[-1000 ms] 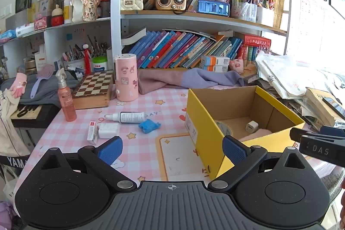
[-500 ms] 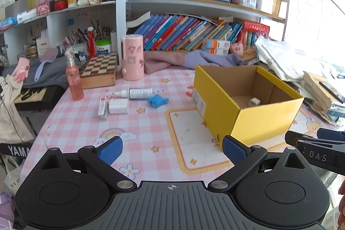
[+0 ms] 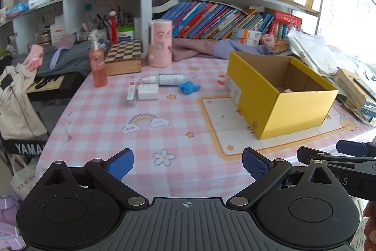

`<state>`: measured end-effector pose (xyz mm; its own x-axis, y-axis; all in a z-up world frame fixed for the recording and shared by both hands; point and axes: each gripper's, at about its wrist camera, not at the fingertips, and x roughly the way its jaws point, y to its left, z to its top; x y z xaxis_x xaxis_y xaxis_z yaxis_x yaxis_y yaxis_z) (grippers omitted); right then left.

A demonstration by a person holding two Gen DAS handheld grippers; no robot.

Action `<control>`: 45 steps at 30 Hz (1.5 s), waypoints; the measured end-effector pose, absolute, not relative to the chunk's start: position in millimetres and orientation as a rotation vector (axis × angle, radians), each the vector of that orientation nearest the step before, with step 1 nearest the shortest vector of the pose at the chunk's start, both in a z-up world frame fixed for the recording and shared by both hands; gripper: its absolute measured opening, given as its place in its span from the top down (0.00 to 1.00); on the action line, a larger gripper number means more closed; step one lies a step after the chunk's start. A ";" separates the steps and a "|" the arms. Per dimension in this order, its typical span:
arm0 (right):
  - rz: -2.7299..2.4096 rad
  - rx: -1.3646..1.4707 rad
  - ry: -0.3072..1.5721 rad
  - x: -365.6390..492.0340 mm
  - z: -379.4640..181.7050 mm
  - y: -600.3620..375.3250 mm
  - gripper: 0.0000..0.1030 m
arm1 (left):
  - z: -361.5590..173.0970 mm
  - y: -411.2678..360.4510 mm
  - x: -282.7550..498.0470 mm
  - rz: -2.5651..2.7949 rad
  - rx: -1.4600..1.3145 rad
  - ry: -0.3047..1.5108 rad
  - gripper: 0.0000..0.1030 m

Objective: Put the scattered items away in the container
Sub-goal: 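Move the right tool to the blue packet while the left tool approaches the white-red small box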

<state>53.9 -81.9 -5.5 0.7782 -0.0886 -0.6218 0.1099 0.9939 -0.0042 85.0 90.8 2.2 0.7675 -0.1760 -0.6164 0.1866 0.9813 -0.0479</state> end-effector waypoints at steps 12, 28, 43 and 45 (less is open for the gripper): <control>0.004 -0.019 0.688 66.9 -8.0 -41.9 0.27 | 2.4 133.2 79.3 -0.075 -0.020 0.674 0.03; 0.114 -0.053 0.693 102.3 -13.2 -14.0 0.28 | -2.1 153.9 98.2 -0.008 -0.038 0.689 0.03; 0.164 -0.046 0.727 193.7 -23.5 -6.9 0.28 | -7.8 152.5 176.8 0.024 -0.021 0.721 0.03; 0.163 -0.043 0.733 206.2 -25.3 -7.9 0.28 | -9.6 151.5 187.0 0.027 -0.016 0.725 0.03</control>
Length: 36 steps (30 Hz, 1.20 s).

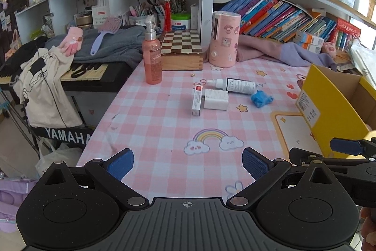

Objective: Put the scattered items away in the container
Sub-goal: 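Move the right tool to the blue packet while the left tool approaches the white-red small box, then grasp the blue packet with the right tool while the left tool grasps the white-red small box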

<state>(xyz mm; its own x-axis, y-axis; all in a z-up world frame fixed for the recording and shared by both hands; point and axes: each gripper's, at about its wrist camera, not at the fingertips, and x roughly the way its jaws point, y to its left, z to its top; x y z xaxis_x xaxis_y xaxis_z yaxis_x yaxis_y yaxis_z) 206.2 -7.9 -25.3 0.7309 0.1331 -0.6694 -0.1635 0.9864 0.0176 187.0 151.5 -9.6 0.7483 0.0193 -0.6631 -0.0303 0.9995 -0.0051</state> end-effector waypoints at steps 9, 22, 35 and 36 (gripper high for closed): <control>0.139 -0.061 0.735 266.0 -33.6 -11.7 0.28 | -17.6 153.3 237.6 0.061 0.007 0.727 0.03; 0.091 -0.002 0.780 354.9 -42.7 -8.3 0.31 | -38.1 153.1 302.7 0.057 0.020 0.747 0.05; 0.086 -0.007 0.848 400.3 -64.9 -4.6 0.36 | -68.3 148.5 343.0 0.002 0.022 0.825 0.45; 0.088 -0.007 0.852 402.3 -66.5 -3.7 0.36 | -70.1 148.1 346.0 -0.002 0.021 0.832 0.49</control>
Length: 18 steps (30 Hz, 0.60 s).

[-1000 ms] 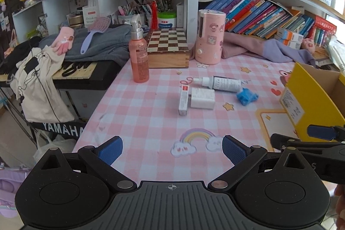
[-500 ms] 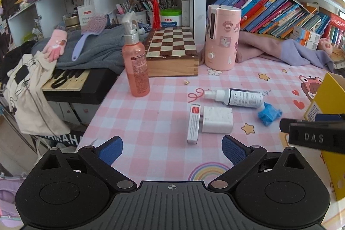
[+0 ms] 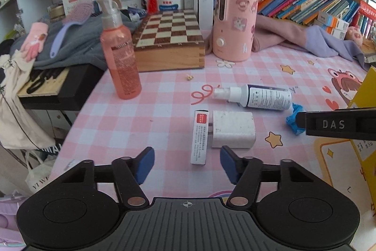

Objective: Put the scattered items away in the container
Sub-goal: 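Grasp the blue packet with the right tool while the left tool grasps the white-red small box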

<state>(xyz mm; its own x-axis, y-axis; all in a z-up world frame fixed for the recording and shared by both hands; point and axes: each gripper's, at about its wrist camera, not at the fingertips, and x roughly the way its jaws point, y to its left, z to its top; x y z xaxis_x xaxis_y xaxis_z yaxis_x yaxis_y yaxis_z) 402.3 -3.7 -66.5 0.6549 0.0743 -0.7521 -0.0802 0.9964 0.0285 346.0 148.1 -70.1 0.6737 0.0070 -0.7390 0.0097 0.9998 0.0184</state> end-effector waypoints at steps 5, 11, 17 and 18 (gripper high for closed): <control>0.088 -0.027 0.856 411.9 -72.0 1.2 0.36 | -75.2 145.3 358.8 -0.017 0.019 0.839 0.58; 0.064 -0.026 0.879 428.7 -81.8 1.8 0.36 | -83.7 143.4 372.0 -0.040 0.007 0.868 0.79; 0.061 -0.003 0.925 436.2 -91.9 -0.8 0.45 | -89.3 146.4 375.6 -0.051 -0.013 0.880 0.87; 0.059 -0.004 0.928 436.5 -92.8 -1.0 0.45 | -89.5 147.2 375.9 -0.053 -0.016 0.879 0.87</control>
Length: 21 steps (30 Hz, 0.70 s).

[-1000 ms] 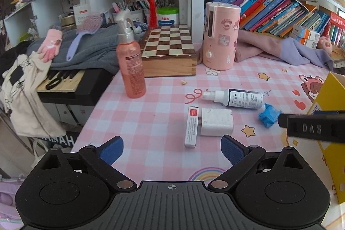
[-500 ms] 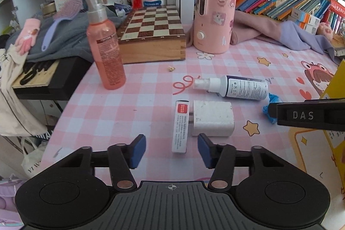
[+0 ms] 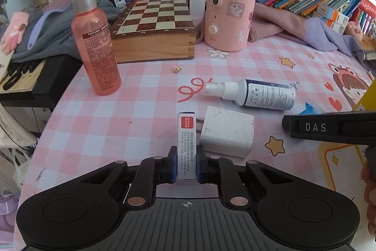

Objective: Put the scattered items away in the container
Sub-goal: 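Grasp the blue packet with the right tool while the left tool grasps the white-red small box, then lift the blue packet with the right tool while the left tool lifts the small box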

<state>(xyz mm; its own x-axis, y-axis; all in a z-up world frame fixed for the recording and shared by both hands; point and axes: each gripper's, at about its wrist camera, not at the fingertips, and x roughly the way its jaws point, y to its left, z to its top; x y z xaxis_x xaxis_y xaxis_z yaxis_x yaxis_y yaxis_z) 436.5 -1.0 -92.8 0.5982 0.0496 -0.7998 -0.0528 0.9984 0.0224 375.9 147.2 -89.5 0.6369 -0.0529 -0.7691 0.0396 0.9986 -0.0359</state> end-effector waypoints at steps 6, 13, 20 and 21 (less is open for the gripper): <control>0.078 -0.028 0.925 434.8 -90.0 4.8 0.56 | -84.5 151.3 373.5 -0.058 -0.032 0.871 0.87; 0.080 -0.007 0.879 418.9 -70.4 3.8 0.56 | -60.8 158.6 359.4 -0.071 -0.084 0.823 0.87; 0.080 0.006 0.825 391.8 -47.1 -0.5 0.56 | -38.9 158.5 339.3 -0.102 -0.108 0.783 0.87; 0.081 0.008 0.819 387.4 -44.3 -1.1 0.56 | -35.8 158.3 336.2 -0.106 -0.114 0.779 0.87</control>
<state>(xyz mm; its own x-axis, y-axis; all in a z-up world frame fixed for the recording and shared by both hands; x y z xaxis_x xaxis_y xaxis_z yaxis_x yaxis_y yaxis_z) 387.4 -1.1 -44.3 0.6800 0.0748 -0.7293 -0.0687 0.9969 0.0382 336.2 158.3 -35.8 0.7069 -0.1369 -0.6939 0.0530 0.9886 -0.1410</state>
